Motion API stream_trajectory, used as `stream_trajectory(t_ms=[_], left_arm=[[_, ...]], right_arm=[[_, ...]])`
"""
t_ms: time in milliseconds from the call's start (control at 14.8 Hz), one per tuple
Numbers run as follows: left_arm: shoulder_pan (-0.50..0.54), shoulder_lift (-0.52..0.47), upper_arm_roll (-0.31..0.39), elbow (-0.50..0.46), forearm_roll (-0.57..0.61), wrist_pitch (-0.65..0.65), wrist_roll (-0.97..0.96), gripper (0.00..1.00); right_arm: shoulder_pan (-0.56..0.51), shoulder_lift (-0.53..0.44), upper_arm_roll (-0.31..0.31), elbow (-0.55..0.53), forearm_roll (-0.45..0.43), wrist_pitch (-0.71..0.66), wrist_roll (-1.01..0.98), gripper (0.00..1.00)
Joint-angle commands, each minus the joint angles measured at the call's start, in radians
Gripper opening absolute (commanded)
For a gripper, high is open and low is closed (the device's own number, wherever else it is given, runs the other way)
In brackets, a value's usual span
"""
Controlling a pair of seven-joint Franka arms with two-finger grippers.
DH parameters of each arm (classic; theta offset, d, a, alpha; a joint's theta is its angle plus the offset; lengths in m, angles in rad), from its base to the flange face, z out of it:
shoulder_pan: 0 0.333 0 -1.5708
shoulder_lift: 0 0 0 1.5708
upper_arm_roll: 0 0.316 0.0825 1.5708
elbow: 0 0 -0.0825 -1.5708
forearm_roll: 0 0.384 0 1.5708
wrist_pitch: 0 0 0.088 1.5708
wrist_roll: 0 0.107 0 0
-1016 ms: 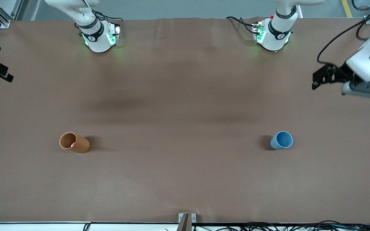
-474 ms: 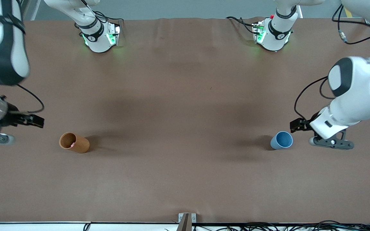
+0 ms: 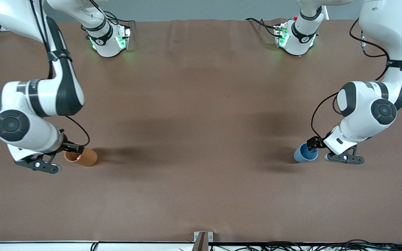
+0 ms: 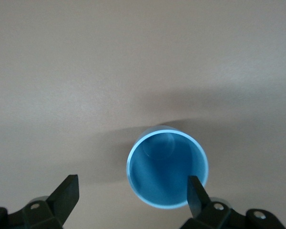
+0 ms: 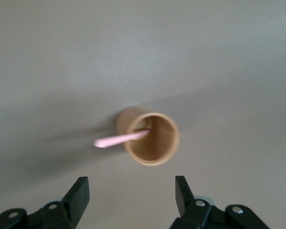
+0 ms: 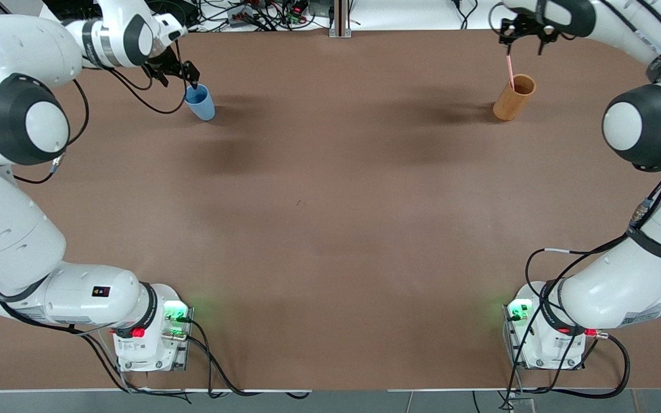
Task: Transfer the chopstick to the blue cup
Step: 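Lower the right gripper to the orange cup while the left gripper reaches the blue cup, then grasp the chopstick with the right gripper while the left gripper grips the cup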
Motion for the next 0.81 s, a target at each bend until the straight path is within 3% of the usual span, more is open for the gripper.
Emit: stream_trajectory(t_ms=[0,68,135,339,406,474,745], left_arm=[[-0.002,0.041,0.001,0.001,-0.010,0.039,0.008,1.00],[-0.004,0.050,0.001,0.000,-0.010,0.053,0.001,0.96],[-0.002,0.058,0.001,-0.002,-0.010,0.056,-0.004,0.85],[-0.002,0.070,0.002,-0.002,-0.010,0.056,0.001,0.25],[-0.004,0.072,0.002,0.000,-0.007,0.056,0.005,0.10],[-0.004,0.072,0.002,0.001,-0.006,0.056,0.013,0.02],[-0.008,0.066,0.004,0.012,0.039,0.045,0.001,0.00]], right_arm=[[0.039,0.063,-0.005,0.071,-0.025,-0.005,0.091,0.68],[0.039,0.069,-0.006,0.071,-0.030,-0.002,0.094,0.62],[0.027,0.076,-0.006,0.070,-0.045,0.012,0.089,0.57],[0.016,0.086,-0.008,0.057,-0.129,0.057,0.089,0.41],[0.016,0.095,-0.006,0.057,-0.139,0.066,0.091,0.41],[0.019,0.097,-0.006,0.057,-0.139,0.078,0.094,0.41],[0.024,0.102,-0.006,0.040,-0.136,0.090,0.100,0.41]])
